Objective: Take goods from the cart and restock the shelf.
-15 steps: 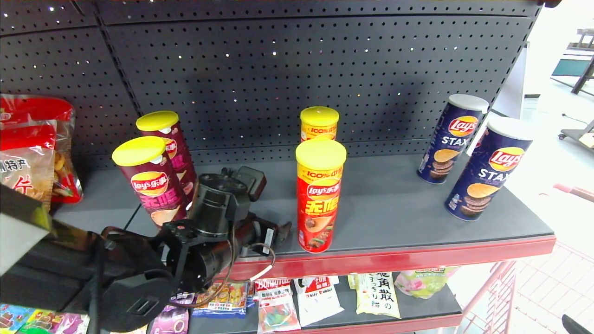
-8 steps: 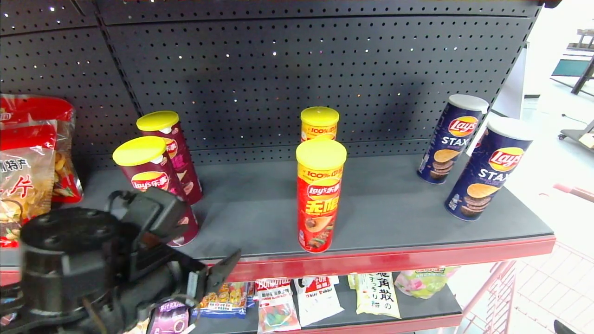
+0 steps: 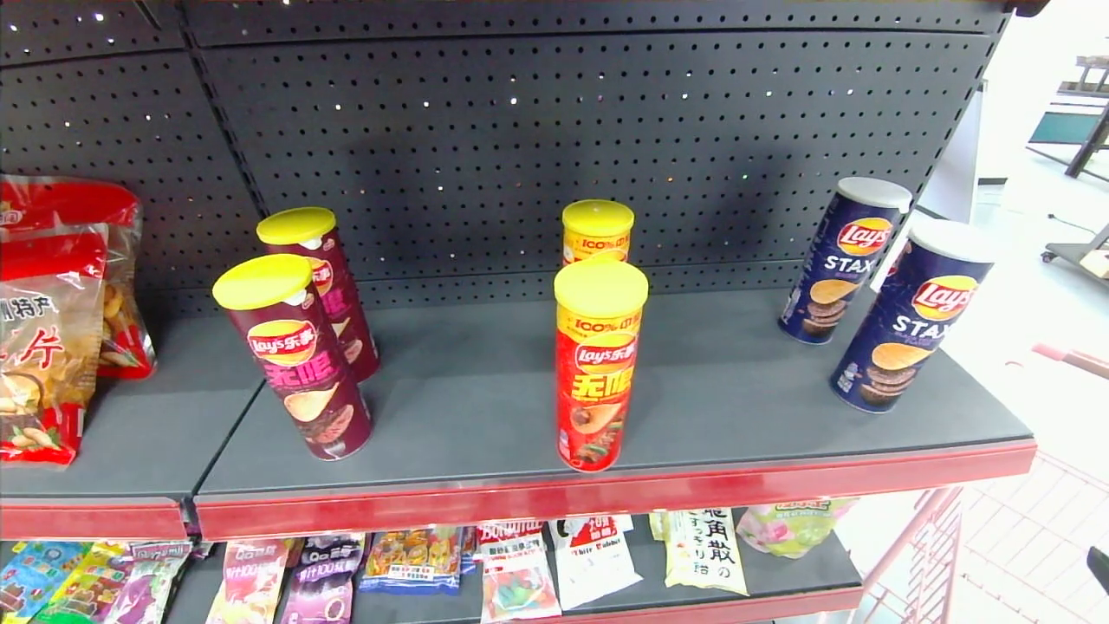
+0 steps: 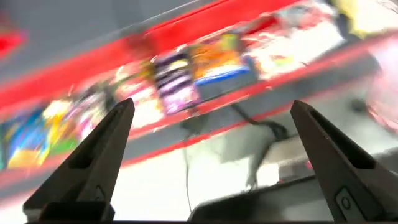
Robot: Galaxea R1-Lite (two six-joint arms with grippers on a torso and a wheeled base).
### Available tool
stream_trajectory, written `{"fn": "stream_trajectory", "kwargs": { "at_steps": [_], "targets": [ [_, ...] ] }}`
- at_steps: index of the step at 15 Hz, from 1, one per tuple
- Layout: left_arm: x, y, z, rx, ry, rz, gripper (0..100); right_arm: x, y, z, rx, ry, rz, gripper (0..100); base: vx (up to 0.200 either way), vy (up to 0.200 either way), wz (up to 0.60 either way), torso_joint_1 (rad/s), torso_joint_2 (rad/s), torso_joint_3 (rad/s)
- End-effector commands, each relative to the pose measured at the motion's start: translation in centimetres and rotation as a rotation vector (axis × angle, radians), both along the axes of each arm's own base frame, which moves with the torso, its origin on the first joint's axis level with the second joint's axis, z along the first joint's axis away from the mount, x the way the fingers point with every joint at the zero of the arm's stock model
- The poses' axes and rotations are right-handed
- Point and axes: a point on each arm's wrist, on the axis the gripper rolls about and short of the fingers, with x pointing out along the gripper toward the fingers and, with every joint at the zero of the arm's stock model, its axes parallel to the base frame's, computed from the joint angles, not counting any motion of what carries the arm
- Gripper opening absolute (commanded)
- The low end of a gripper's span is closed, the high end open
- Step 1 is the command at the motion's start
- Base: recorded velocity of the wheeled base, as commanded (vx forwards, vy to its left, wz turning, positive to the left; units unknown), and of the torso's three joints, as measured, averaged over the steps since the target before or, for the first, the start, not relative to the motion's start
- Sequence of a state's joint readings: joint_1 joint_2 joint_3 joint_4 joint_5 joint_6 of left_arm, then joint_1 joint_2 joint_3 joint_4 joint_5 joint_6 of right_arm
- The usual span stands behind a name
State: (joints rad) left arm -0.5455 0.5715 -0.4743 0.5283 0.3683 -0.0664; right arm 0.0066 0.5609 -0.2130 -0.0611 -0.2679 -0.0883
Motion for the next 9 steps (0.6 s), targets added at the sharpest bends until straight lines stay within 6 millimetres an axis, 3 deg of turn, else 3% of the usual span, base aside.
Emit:
{"fn": "stream_trajectory", "kwargs": {
  "at_steps": [1, 4, 6, 9],
  "targets": [
    [-5.4, 2.1, -0.5, -0.076, -0.188, 0.262, 100, 0.7, -0.1, 0.8, 0.017, 0.003, -0.008, 100, 0.000, 0.000, 0.00, 0.000, 0.00, 0.000],
    [-6.4, 1.5, -2.4, -0.097, -0.243, 0.417, 100, -0.6, 0.1, -0.6, 0.028, -0.015, 0.070, 100, 0.000, 0.000, 0.00, 0.000, 0.00, 0.000],
    [-6.7, 1.5, -3.9, -0.172, -0.326, 0.340, 100, -1.6, 0.3, -1.8, 0.026, -0.044, 0.112, 100, 0.000, 0.000, 0.00, 0.000, 0.00, 0.000],
    [-5.2, 1.1, -4.6, -0.249, -0.394, 0.291, 100, -3.1, 0.5, -4.4, 0.036, -0.083, 0.191, 100, 0.000, 0.000, 0.00, 0.000, 0.00, 0.000]
  ]
}}
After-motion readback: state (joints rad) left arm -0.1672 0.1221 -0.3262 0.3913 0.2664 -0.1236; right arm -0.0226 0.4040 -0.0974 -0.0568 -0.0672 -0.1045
